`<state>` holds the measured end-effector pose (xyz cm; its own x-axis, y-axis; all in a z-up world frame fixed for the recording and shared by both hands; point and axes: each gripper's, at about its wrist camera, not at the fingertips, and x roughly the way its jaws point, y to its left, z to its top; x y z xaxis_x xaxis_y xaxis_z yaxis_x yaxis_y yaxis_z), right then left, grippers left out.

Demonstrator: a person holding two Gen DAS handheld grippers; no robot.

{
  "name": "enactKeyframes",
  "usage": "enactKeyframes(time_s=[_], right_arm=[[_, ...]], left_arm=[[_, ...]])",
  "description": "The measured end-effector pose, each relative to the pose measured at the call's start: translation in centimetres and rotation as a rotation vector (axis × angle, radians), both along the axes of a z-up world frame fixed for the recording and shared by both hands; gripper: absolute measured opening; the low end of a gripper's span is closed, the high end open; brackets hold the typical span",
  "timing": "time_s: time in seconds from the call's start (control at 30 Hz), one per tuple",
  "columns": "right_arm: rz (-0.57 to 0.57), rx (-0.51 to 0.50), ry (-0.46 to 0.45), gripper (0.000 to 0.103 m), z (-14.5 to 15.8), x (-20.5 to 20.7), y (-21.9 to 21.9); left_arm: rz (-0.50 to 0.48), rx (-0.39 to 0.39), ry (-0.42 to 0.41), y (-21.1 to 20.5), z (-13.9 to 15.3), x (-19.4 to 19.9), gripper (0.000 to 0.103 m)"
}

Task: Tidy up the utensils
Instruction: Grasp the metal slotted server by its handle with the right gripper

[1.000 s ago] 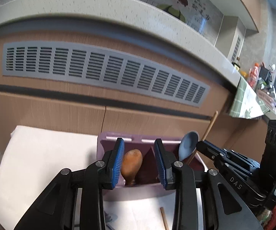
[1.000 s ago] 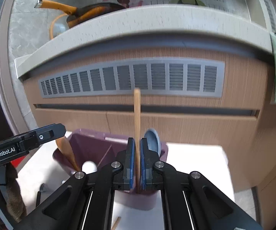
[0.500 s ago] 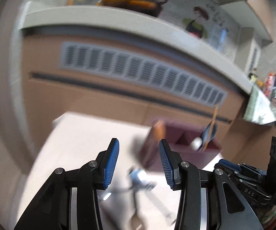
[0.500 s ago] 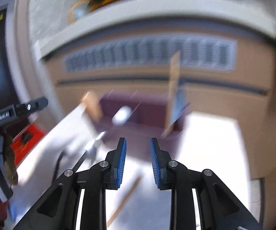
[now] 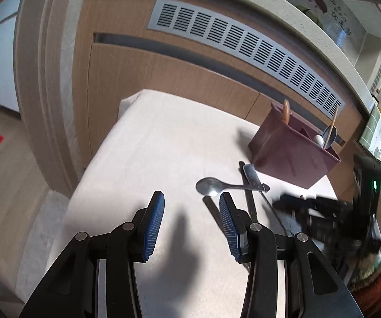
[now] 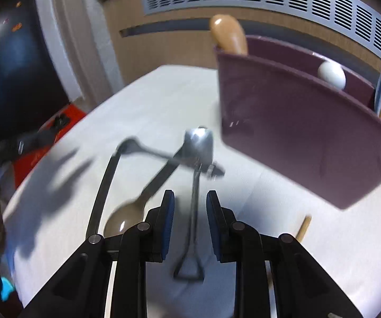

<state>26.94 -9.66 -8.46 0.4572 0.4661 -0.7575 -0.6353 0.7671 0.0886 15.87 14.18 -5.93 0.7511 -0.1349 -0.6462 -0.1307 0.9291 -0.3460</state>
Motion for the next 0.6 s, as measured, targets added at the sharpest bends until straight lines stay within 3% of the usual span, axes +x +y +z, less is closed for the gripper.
enactKeyframes(time_s=[0.1, 0.3, 0.4, 0.6], right_arm=[[-0.027, 0.051, 0.011, 0.024, 0.2, 1.8, 0.5], [-0.076, 0.048, 0.056, 0.024, -0.7, 4.7, 2.3], [-0.086, 0.067, 0.08, 0.03, -0.9, 5.0, 2.8], [-0.03, -0.049, 0.013, 0.041, -1.4, 4.1, 5.6]], left_arm=[[-0.006, -0.01, 0.004, 0.2, -0.4, -0.2, 0.044], [-0.029, -0.03, 0.02, 0.2, -1.0, -0.3, 0.044], [-0.028, -0.041, 0.021, 0.5, -1.3, -0.4, 0.044], [-0.021, -0.054, 0.031, 0.6, -1.7, -0.1, 0.044]])
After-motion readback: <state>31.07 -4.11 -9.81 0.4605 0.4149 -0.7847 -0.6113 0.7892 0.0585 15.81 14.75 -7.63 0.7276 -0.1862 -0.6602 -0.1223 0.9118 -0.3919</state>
